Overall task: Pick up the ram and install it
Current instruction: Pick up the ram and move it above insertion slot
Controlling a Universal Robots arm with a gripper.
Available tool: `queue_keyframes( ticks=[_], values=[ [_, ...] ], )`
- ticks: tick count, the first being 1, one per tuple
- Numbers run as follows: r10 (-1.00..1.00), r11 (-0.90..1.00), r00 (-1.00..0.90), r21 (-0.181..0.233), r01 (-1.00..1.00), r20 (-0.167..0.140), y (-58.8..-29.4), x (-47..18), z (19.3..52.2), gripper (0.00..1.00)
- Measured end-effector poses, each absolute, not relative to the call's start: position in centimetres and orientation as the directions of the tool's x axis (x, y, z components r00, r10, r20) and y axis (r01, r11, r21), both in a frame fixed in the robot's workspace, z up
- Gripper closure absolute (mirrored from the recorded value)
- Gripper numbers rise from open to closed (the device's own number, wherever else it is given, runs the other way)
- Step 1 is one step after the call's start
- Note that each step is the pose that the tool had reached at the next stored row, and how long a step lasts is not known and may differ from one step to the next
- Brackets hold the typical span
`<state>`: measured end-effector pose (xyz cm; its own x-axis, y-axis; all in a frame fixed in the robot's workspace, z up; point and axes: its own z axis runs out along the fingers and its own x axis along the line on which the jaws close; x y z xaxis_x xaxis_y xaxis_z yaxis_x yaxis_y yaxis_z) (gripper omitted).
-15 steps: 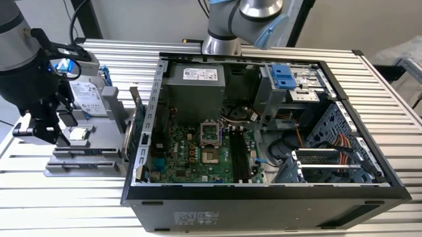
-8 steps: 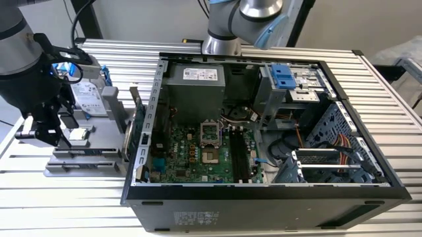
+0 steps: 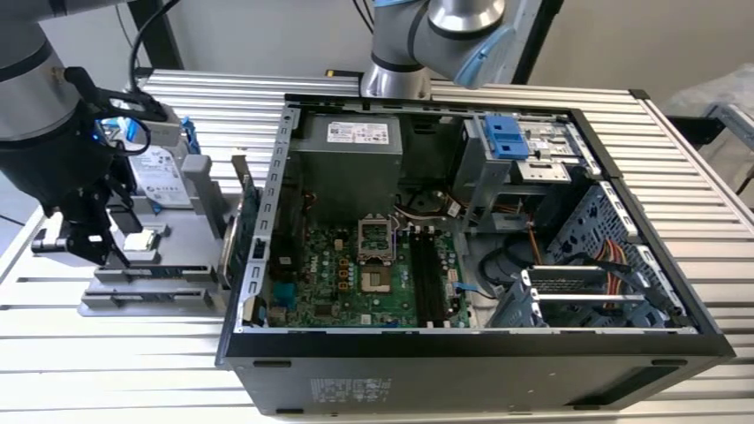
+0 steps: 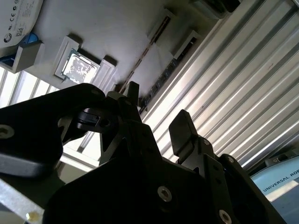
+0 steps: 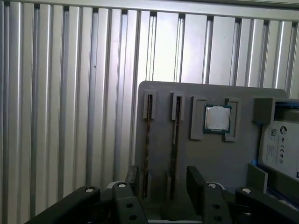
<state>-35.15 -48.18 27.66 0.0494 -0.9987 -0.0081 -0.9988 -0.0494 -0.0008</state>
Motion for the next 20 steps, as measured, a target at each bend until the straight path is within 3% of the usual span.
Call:
queue_keyframes(
  ticks=[20],
  values=[
    [-0.999,-0.049,0.049,-0.001,-0.999,-0.004,-48.3,-35.2,26.4,0.0]
  ],
)
